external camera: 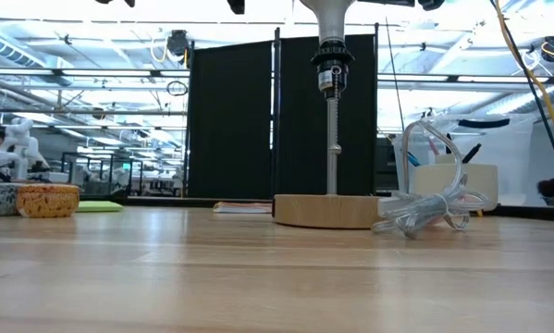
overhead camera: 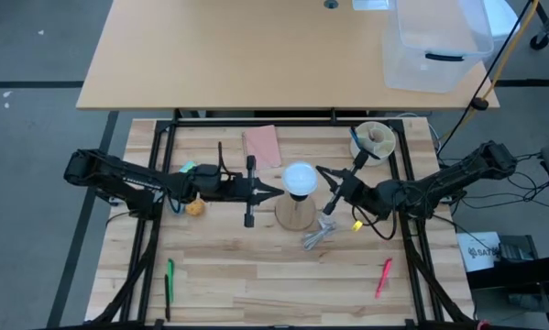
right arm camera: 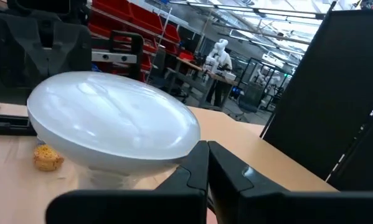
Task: Screw lightbulb
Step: Insert the lightbulb into the lamp
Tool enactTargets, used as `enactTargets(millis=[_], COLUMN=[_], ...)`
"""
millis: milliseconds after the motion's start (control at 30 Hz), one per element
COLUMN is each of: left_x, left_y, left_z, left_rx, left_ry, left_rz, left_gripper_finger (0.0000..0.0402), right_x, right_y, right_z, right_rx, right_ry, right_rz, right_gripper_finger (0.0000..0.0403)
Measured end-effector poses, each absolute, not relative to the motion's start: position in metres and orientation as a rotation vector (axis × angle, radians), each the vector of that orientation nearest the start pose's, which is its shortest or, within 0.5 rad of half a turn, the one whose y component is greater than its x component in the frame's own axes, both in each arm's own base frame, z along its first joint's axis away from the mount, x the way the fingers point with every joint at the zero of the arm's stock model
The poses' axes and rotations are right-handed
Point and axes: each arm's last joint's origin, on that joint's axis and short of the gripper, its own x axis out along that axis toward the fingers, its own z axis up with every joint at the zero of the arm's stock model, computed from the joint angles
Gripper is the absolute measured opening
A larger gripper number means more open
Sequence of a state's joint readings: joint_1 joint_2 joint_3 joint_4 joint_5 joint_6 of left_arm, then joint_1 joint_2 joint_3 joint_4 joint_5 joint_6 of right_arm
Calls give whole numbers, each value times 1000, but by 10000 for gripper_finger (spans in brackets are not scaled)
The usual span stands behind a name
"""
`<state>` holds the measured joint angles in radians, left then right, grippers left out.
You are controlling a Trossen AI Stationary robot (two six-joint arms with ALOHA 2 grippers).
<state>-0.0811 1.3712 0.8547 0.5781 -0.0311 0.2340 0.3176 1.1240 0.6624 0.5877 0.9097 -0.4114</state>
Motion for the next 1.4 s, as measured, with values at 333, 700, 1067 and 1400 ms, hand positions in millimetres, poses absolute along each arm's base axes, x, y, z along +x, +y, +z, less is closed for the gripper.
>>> enactTargets(millis=[333,700,1067,1400], left_x=[307,307,307,311], left_y=[-13,-5,10,25], left_z=[298,297,296,285], left_rx=[190,191,163,121], left_ry=[-51,-37,-21,48], left_rz=[-18,5,99,166], left_gripper_finger=[0,0,0,0], right_x=[233,230,226,226], right_y=[53,62,76,84], right_z=[296,294,291,284], right_rx=[-328,-348,-374,-405], right_ry=[14,42,59,92], right_rz=[-568,-540,-475,-419], right_gripper_finger=[0,0,0,0])
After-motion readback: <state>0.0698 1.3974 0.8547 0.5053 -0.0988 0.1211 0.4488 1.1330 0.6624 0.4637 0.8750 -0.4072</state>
